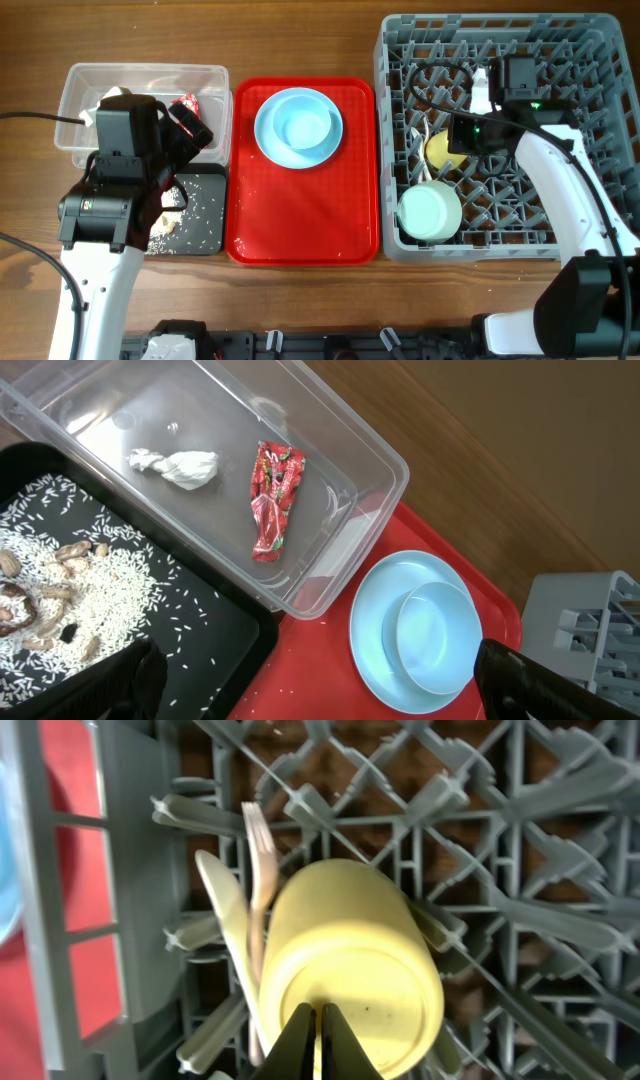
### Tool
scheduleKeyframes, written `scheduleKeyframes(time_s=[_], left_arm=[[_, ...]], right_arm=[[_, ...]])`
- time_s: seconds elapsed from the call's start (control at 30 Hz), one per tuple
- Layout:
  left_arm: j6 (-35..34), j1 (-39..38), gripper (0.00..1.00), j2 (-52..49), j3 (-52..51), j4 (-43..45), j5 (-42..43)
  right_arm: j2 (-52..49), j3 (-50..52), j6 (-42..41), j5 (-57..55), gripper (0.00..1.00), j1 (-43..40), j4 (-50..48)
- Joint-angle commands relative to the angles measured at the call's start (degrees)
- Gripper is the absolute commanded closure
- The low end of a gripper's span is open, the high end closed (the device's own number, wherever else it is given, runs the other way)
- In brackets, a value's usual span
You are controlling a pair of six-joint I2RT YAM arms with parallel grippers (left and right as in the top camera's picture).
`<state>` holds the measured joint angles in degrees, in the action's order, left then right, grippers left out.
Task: Sort waste into correct bins and load items into the dishwasher rack
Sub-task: 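Move the right gripper to the light-blue small bowl and grasp it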
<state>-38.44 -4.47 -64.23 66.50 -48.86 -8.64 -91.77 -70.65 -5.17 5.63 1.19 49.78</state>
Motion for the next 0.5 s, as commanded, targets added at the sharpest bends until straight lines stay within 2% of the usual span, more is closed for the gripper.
scheduleKeyframes(time_s=[0.0, 0.17, 0.33, 0.4, 0.47], left_arm=[[0.7, 0.2, 0.00, 0.0, 0.9, 0.2, 0.3], [0.7, 0.2, 0.00, 0.0, 0.9, 0.2, 0.3], [0.7, 0.2, 0.00, 0.0, 0.9, 0.2, 0.2], [0.7, 0.2, 0.00, 0.0, 0.9, 0.2, 0.3], [0.7, 0.2, 0.00, 0.0, 0.9, 0.2, 0.3]], right_arm=[[-0.9, 0.6, -1.0, -1.9, 0.93, 0.1, 0.6], [0.1, -4.4, -0.8, 3.3, 0.90, 0.1, 0.5], [1.8, -14.3, -0.6, 16.2, 0.90, 1.0, 1.2], [1.6, -17.3, -0.2, 18.2, 0.90, 4.3, 1.3], [1.5, -19.6, 0.6, 15.6, 0.89, 10.1, 1.3]])
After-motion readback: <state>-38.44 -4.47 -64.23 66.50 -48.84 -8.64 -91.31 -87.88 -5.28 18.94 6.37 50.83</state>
